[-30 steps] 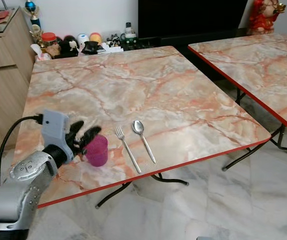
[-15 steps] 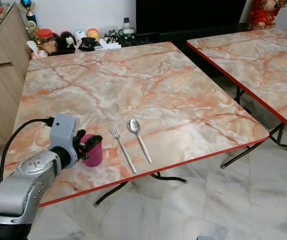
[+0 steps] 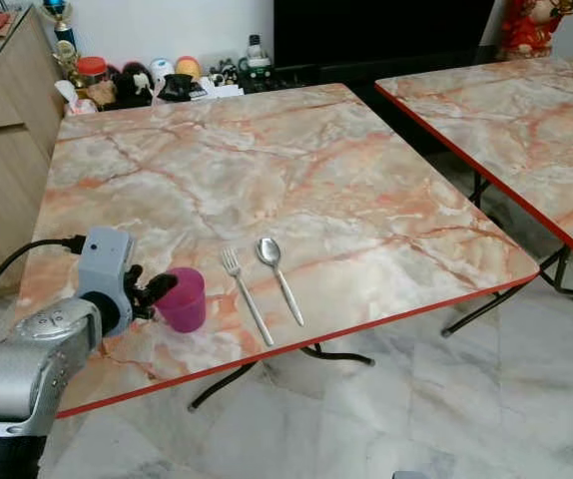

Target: Setting the table

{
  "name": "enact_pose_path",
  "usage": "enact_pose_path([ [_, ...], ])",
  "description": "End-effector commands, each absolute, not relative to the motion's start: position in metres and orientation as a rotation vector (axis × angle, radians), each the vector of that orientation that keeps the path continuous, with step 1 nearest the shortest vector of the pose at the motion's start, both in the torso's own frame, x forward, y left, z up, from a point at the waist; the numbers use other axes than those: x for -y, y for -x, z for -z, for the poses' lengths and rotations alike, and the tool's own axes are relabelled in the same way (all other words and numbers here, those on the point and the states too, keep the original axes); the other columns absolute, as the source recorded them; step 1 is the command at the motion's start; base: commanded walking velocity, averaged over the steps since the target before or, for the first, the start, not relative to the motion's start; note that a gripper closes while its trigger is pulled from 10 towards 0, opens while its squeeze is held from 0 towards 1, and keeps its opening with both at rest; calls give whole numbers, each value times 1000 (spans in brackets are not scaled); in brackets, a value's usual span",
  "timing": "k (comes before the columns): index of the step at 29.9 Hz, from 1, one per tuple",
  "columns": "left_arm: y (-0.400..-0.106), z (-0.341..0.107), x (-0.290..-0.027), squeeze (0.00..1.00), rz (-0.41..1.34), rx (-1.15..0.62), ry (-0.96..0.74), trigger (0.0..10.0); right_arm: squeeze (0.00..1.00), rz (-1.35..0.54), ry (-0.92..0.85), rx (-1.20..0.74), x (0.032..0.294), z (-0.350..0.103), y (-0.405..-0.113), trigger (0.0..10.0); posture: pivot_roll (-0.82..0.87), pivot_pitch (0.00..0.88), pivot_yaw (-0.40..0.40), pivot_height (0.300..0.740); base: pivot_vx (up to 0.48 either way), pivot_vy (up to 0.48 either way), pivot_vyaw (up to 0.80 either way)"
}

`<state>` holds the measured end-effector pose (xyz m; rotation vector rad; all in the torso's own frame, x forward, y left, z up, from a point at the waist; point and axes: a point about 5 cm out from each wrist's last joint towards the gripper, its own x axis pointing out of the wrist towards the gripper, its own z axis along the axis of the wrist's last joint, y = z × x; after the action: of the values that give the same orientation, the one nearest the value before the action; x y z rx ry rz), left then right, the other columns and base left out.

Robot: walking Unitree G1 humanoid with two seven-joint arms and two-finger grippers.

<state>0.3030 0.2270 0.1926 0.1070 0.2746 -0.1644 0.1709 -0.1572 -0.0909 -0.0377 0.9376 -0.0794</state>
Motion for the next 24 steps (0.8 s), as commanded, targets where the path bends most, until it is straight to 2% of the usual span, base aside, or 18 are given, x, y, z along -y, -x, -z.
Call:
enact_pose_path([
  [1, -302, -191, -232, 0, 138, -306, -121, 10000, 0, 75, 36, -962, 156, 94, -164, 10000, 150, 122, -1, 740, 0, 0, 0],
  [24, -302, -186, -226, 0, 168, -373, -118, 10000, 0, 68, 32, -965, 155, 94, -164, 10000, 150, 121, -1, 740, 0, 0, 0],
])
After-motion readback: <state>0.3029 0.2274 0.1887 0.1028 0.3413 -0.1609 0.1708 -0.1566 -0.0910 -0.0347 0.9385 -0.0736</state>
